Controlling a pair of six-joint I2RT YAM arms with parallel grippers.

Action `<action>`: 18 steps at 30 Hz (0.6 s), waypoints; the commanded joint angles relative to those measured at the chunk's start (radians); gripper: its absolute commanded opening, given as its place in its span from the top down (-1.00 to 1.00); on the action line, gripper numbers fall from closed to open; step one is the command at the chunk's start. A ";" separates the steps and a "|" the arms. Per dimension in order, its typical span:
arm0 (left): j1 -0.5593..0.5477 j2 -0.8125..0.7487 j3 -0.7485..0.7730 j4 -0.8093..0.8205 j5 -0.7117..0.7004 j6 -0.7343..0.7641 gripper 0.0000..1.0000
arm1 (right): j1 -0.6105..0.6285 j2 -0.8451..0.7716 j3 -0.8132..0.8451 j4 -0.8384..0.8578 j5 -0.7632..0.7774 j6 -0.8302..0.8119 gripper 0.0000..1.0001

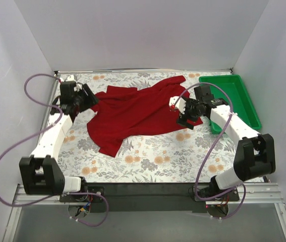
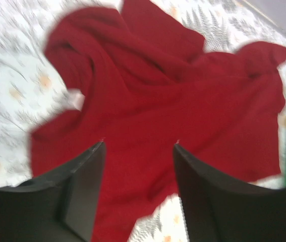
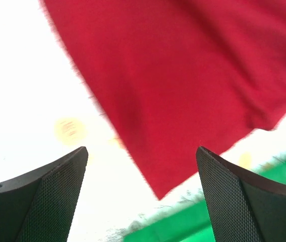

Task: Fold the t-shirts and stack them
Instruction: Flatten the tshirt out

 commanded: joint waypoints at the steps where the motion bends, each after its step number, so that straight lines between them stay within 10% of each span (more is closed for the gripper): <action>1: -0.008 -0.167 -0.216 -0.105 0.150 -0.195 0.00 | -0.020 -0.036 -0.102 -0.034 -0.109 -0.209 -0.57; 10: -0.024 -0.540 -0.530 -0.214 0.184 -0.463 0.00 | -0.063 -0.018 -0.126 -0.028 -0.137 -0.077 -0.49; 18: -0.071 -0.481 -0.697 -0.091 0.224 -0.513 0.06 | -0.112 -0.013 -0.133 -0.025 -0.137 -0.052 -0.47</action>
